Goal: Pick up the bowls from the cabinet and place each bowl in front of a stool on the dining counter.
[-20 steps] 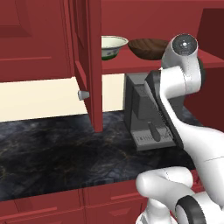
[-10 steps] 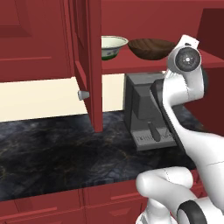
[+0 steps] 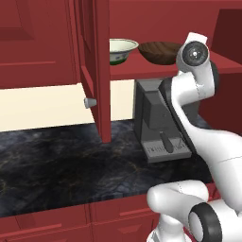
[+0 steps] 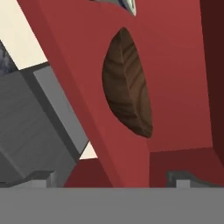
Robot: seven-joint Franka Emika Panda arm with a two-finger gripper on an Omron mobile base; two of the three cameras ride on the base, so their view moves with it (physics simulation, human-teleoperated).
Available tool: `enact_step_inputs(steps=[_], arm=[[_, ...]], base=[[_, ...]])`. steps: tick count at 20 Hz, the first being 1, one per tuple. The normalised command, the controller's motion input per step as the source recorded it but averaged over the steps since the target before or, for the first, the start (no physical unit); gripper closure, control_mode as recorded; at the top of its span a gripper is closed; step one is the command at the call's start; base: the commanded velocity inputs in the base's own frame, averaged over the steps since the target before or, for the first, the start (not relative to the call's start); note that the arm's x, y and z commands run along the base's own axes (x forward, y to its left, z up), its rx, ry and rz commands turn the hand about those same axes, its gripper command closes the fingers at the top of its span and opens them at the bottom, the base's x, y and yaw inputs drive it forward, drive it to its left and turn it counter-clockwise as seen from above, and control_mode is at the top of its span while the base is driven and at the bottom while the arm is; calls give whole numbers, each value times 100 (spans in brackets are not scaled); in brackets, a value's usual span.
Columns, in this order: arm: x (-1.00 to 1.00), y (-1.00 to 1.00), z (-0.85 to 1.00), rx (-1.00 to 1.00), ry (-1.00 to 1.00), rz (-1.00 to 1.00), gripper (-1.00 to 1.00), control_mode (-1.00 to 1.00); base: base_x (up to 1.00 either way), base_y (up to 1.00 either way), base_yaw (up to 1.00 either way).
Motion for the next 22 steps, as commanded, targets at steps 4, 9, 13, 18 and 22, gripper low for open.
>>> enact_step_inputs(steps=[4, 9, 13, 18, 22], arm=[[42, 1, 0, 0, 8, 0, -100, -100], [48, 0, 5, 0, 14, 0, -100, -100], [43, 0, 0, 0, 8, 0, -100, -100], [40, 0, 0, 0, 4, 0, -100, -100], [38, 3, -1, 0, 3, 0, -100, -100]], base=[[0, 0, 0], [0, 0, 0], [0, 0, 0], [0, 0, 0], [0, 0, 0]])
